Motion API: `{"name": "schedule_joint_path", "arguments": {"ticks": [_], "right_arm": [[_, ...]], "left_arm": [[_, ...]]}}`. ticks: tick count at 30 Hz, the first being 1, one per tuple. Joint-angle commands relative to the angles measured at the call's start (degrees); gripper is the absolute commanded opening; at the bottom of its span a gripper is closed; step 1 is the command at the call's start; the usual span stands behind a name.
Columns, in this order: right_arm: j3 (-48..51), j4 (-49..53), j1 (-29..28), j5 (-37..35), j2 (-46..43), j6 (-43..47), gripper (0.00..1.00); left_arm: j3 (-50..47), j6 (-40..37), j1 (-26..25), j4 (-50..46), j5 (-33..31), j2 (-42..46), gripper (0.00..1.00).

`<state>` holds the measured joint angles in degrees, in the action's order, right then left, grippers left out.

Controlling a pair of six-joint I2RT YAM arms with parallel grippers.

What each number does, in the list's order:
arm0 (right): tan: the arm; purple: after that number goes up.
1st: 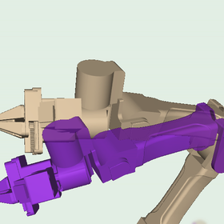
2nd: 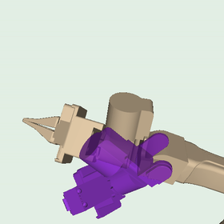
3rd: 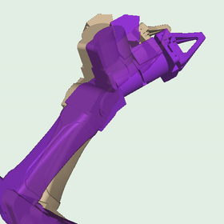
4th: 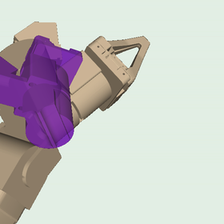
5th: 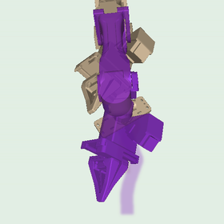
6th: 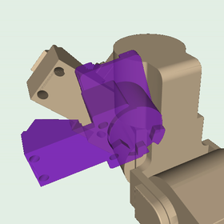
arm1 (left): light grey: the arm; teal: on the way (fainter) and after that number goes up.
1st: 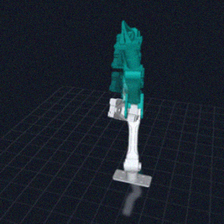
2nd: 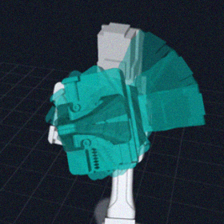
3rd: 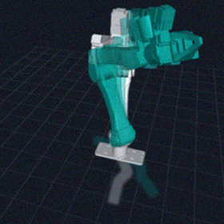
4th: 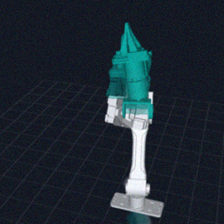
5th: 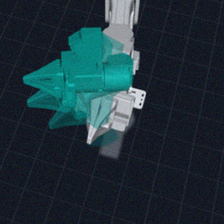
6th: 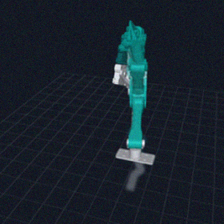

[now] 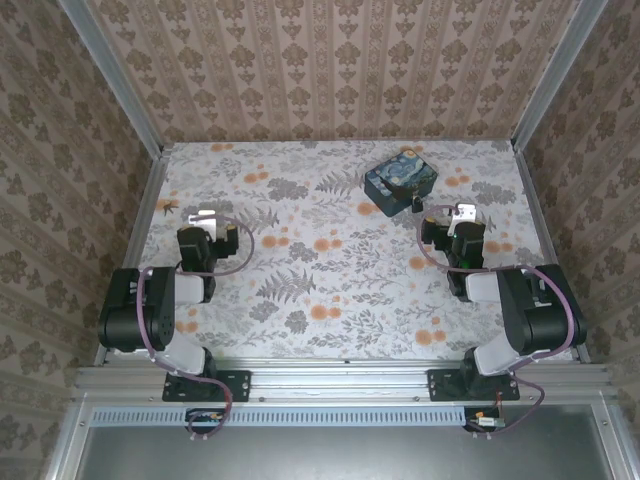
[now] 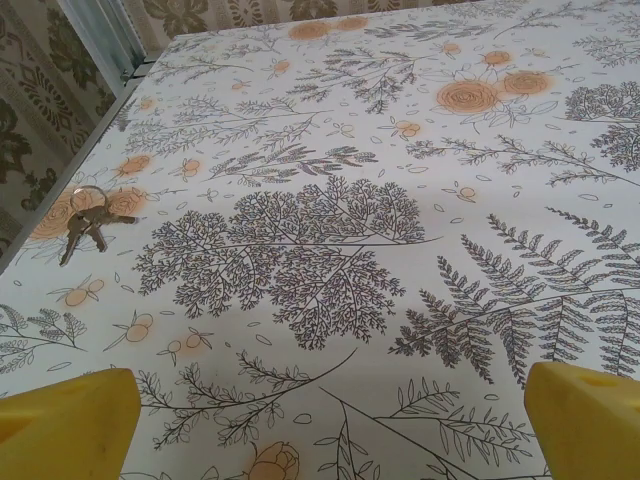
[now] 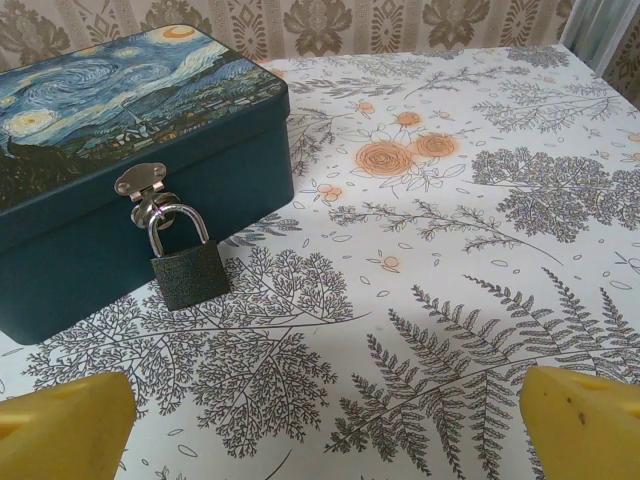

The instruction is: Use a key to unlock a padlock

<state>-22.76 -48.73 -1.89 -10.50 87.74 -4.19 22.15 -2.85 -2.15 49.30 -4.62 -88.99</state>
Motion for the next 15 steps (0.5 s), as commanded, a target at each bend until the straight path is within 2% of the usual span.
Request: {"name": "schedule_joint_path", "arguments": {"ticks": [1,15], "right_arm": [[0.3,-1.8,-0.1,-0.2,-0.1,0.9,1.00],[0.2,-1.6,-0.2,-0.2,-0.1,0.9,1.00]], "left_arm": [[0.7,-0.1,0.6,1.0,1.0,0.5,1.00],[0.9,0.1,1.1,0.6,2.4,0.6,1.00]]}}
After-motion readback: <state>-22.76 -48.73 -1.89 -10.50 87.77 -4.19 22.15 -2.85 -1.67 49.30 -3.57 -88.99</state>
